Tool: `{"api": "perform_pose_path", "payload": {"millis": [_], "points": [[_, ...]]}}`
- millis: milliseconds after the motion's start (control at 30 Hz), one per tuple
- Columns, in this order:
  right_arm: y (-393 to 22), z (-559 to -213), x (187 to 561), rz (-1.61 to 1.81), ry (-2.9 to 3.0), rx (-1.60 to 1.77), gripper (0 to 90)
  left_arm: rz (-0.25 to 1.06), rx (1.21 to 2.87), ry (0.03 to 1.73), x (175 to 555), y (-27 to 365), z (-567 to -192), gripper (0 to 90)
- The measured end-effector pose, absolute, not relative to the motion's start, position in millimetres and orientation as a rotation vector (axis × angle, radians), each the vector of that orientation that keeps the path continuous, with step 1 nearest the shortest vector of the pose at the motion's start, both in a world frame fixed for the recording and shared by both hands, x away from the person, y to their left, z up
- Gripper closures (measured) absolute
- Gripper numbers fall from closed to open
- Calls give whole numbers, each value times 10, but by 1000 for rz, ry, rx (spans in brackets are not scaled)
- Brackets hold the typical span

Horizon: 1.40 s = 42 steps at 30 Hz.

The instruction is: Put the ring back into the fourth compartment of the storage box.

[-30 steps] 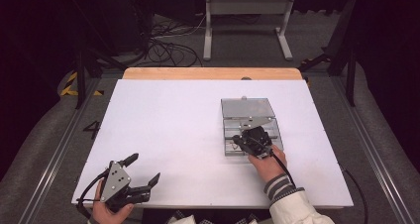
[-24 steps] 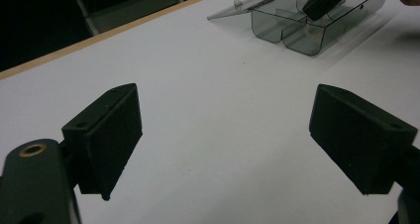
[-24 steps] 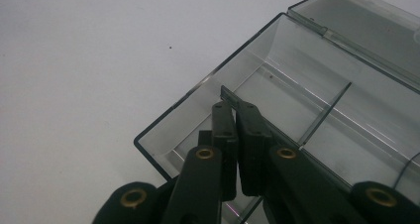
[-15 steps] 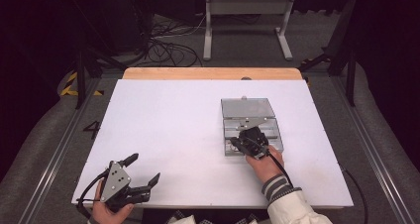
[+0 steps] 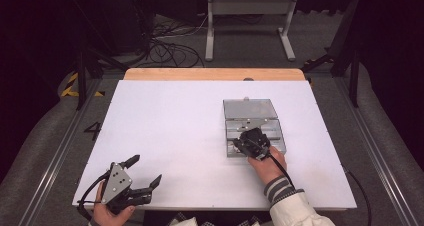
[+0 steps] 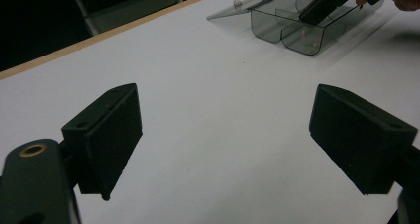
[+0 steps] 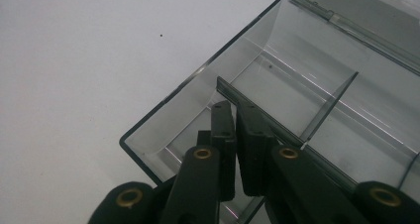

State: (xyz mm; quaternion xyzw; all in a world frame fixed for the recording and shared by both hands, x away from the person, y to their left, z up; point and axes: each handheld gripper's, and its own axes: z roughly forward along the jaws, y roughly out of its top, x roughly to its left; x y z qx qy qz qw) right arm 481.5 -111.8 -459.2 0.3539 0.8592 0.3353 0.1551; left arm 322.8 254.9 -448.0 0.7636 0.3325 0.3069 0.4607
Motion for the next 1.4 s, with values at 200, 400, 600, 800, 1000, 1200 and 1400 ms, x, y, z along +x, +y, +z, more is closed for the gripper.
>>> {"api": "perform_pose_path", "payload": {"millis": [200, 400, 600, 800, 1000, 1200, 1400], "points": [[-1113, -4587, 4808, 960, 2461, 1006, 796, 756, 1878, 818, 3228, 2549, -4480, 138], [-1124, -4560, 4789, 987, 2454, 995, 740, 756, 1877, 819, 3228, 2550, -4480, 138], [-1183, -4483, 4761, 1071, 2444, 974, 598, 758, 1878, 818, 3231, 2550, -4479, 138], [-1198, -4375, 4723, 1135, 2446, 922, 421, 759, 1878, 818, 3232, 2549, -4479, 138], [-1186, -4265, 4689, 1184, 2465, 895, 225, 760, 1877, 817, 3231, 2549, -4479, 138], [-1203, -4166, 4642, 1233, 2449, 878, 115, 760, 1875, 817, 3231, 2549, -4478, 138], [-1237, -4137, 4623, 1258, 2439, 860, 89, 760, 1875, 819, 3231, 2549, -4479, 138]]}}
